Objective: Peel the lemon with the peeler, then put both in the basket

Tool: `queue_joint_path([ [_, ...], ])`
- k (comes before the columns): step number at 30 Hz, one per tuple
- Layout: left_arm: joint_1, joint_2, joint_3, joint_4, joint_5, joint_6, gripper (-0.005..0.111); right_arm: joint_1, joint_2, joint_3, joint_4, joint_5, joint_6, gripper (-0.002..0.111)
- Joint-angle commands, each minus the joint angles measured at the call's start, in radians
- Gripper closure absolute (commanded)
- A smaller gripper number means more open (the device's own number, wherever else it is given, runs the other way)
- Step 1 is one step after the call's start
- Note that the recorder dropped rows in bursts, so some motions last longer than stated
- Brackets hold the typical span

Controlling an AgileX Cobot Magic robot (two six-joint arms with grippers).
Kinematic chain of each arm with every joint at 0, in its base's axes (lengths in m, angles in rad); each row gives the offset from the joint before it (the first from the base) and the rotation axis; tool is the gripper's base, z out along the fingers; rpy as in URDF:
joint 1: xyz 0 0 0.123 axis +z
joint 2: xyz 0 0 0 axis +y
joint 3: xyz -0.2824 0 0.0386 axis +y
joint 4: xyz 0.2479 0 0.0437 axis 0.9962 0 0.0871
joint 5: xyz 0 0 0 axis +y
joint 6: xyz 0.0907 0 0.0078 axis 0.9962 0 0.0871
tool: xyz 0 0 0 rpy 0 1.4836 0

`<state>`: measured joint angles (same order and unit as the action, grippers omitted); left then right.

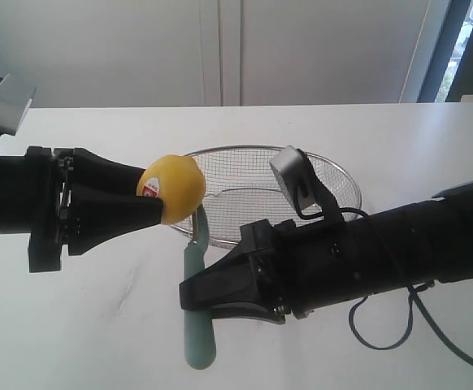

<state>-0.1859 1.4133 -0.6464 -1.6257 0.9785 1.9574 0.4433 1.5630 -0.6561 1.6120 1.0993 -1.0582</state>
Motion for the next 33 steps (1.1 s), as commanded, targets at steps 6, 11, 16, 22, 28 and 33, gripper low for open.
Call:
queue_joint_path([
  [6,-0.005,0.002,-0.002,-0.019,0.027,0.16,0.107,0.004,0.0,0.005,0.066,-0.019,-0.054,0.108],
  [11,-0.005,0.001,-0.002,-0.019,0.03,0.16,0.107,0.004,0.0,0.005,0.078,-0.052,-0.063,0.108],
  [16,-0.005,0.001,-0.002,-0.019,0.027,0.16,0.107,0.004,0.0,0.005,0.082,-0.054,-0.063,0.108],
  [22,-0.005,0.001,-0.002,-0.019,0.008,0.16,0.107,0.004,-0.026,0.005,0.091,-0.059,-0.063,0.108],
  [28,-0.005,0.001,-0.002,-0.029,0.016,0.16,0.107,0.004,-0.049,0.005,0.091,-0.092,-0.063,0.108],
  [33,-0.005,0.001,-0.002,-0.029,0.016,0.16,0.107,0.002,-0.049,0.005,0.091,-0.096,-0.063,0.108],
])
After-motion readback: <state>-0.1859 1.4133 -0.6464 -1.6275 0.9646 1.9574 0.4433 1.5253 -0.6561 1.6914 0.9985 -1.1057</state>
